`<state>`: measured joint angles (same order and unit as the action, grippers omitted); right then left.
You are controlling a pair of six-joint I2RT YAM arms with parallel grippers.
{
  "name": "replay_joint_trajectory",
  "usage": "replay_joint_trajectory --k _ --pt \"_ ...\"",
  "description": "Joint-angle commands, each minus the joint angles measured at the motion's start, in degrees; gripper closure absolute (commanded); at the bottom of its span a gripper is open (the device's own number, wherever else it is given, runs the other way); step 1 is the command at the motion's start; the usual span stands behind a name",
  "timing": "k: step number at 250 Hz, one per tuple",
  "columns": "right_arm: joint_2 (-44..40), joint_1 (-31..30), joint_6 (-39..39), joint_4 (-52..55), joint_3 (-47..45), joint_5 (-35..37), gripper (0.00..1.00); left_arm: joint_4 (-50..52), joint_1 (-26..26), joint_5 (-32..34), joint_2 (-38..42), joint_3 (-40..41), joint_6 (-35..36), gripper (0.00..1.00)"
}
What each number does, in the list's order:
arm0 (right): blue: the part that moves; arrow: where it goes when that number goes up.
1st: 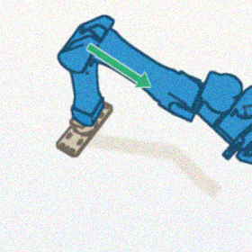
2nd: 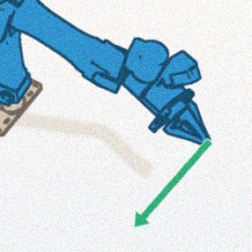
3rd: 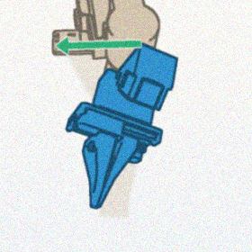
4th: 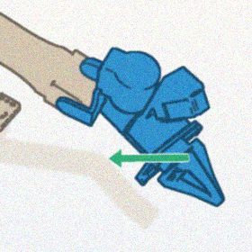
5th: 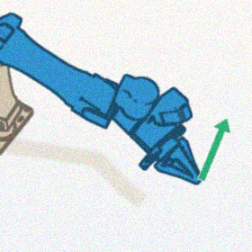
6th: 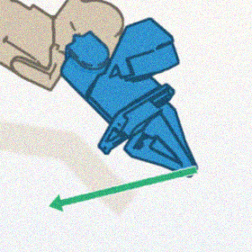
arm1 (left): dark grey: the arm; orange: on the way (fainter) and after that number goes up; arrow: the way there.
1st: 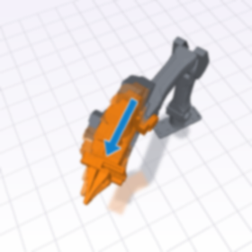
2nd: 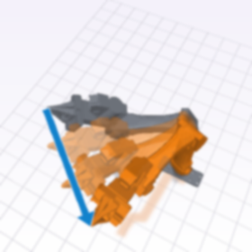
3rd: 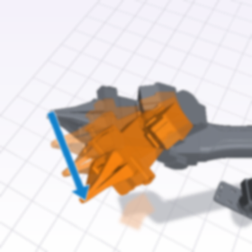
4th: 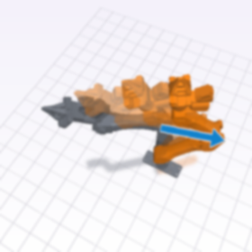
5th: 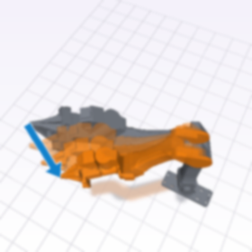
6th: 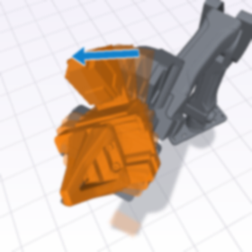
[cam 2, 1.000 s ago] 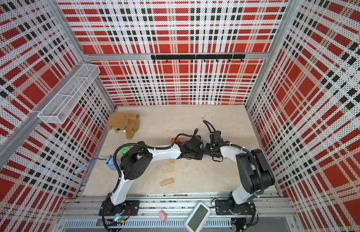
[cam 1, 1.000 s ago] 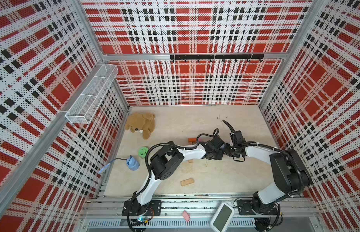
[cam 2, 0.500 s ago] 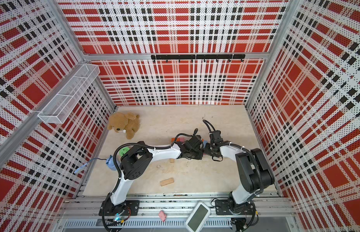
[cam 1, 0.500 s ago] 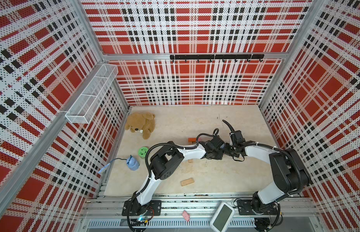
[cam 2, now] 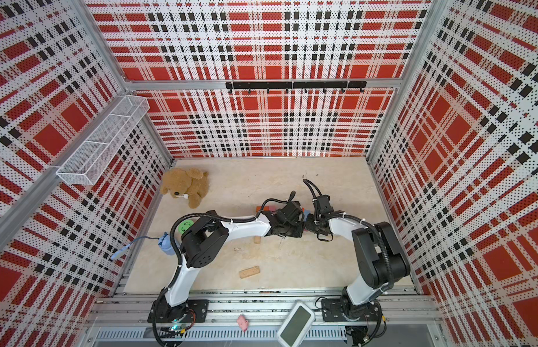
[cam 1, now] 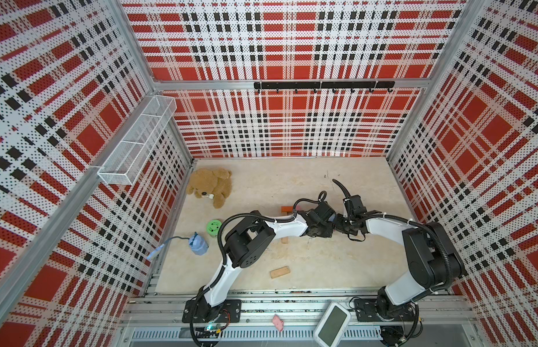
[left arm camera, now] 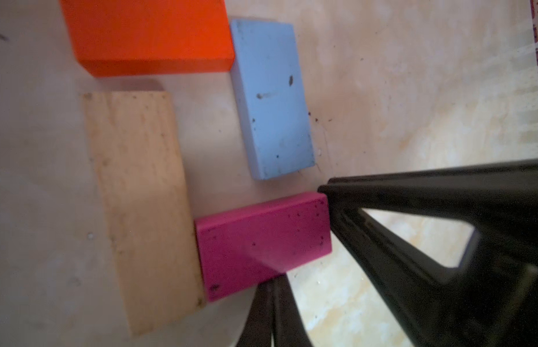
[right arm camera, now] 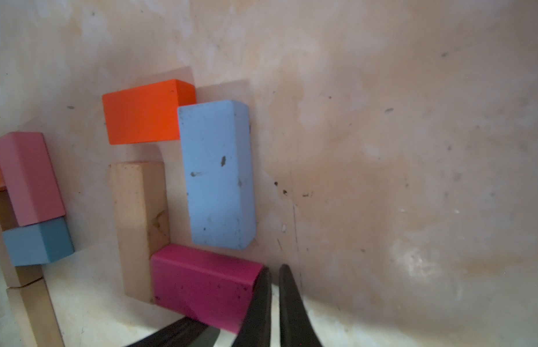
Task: Assemble the letter p with building blocks
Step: Assemble the building block at the center of the board.
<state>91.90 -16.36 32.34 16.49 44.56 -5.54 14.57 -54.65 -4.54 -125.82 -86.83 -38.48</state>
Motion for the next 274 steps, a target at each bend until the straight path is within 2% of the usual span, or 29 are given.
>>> replay_joint_trajectory --k 1,274 --pt "1.7 0.1 -0.5 0.3 0.8 0.3 0.9 0.6 0.4 0.0 -1.6 -1.1 0.7 0.94" --pt "1.1 0.1 -0.5 0.9 1.0 1.9 0.89 0.9 0.8 -0.1 -2.5 -2.2 1.0 0.93"
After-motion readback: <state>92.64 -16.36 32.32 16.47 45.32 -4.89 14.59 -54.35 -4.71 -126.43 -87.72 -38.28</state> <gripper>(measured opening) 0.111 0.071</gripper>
